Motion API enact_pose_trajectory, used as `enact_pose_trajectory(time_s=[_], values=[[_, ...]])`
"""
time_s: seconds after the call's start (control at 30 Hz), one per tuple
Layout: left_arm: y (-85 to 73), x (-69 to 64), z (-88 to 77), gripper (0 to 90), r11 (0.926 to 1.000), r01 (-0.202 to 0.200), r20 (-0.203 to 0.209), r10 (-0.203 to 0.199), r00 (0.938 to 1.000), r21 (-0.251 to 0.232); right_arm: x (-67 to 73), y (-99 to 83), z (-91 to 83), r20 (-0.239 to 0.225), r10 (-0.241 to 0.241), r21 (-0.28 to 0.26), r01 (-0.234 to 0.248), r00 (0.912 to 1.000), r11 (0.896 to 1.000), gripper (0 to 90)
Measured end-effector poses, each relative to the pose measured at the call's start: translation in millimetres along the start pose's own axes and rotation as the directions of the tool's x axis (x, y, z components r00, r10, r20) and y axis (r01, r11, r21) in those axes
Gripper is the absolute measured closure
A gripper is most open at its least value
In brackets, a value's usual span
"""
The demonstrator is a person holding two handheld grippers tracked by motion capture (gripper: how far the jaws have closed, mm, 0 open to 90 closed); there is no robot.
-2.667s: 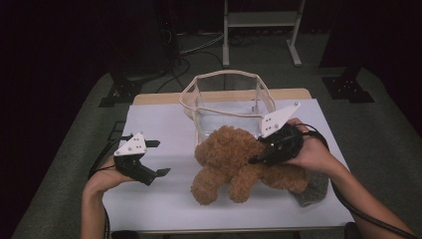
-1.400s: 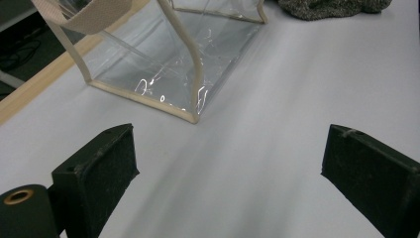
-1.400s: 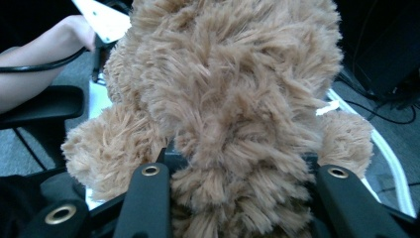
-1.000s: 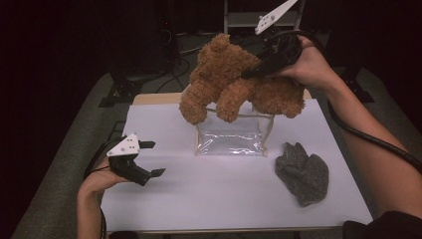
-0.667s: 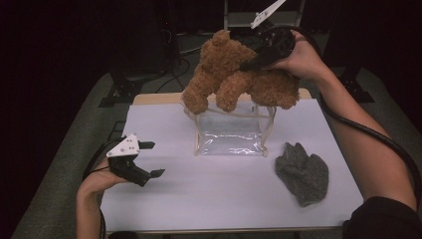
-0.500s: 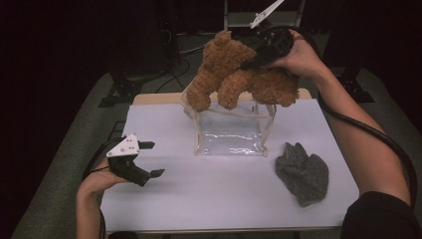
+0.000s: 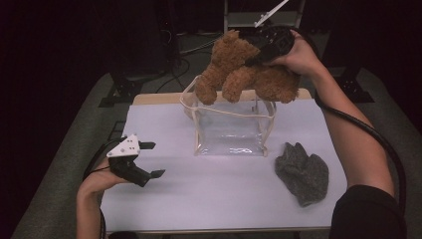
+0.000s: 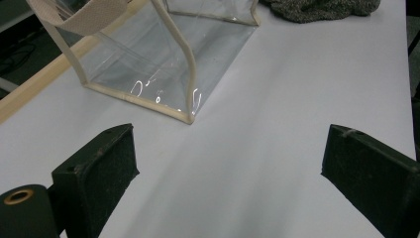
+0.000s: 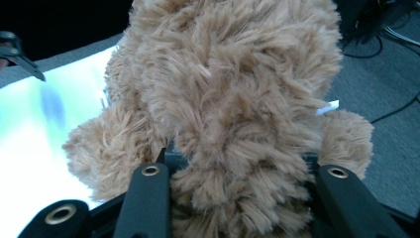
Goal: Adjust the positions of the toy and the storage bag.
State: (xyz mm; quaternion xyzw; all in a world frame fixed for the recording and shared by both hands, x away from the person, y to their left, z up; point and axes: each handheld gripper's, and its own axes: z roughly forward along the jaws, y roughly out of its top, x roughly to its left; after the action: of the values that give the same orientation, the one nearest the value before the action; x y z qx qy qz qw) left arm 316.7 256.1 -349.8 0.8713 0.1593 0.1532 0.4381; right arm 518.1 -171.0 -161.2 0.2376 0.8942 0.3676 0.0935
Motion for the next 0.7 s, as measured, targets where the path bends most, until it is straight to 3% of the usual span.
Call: enact_pose_trajectory(time_s=[0.13,0.4,0.7], values=[[-0.3,0.6,0.2,6.1,1.0000,0.002,-0.003,-0.002,1.0000,0.000,0.2,-1.6,5.3,0.010,-0.007,0.020,0.007,0.9999,1.000,57.5],[0.0,-0.1,-3.6,6.1,0.9999,0.003,-0.009,-0.003,1.0000,-0.013,14.3,2.0,15.5,0.004,-0.052,0.068,0.051,0.9987,0.996,57.4],[1.3,-0.7,-5.2,6.1,0.9998,0.000,-0.008,0.000,1.0000,-0.022,29.0,8.2,32.3,-0.012,-0.095,0.133,0.096,0.9954,0.986,57.1]])
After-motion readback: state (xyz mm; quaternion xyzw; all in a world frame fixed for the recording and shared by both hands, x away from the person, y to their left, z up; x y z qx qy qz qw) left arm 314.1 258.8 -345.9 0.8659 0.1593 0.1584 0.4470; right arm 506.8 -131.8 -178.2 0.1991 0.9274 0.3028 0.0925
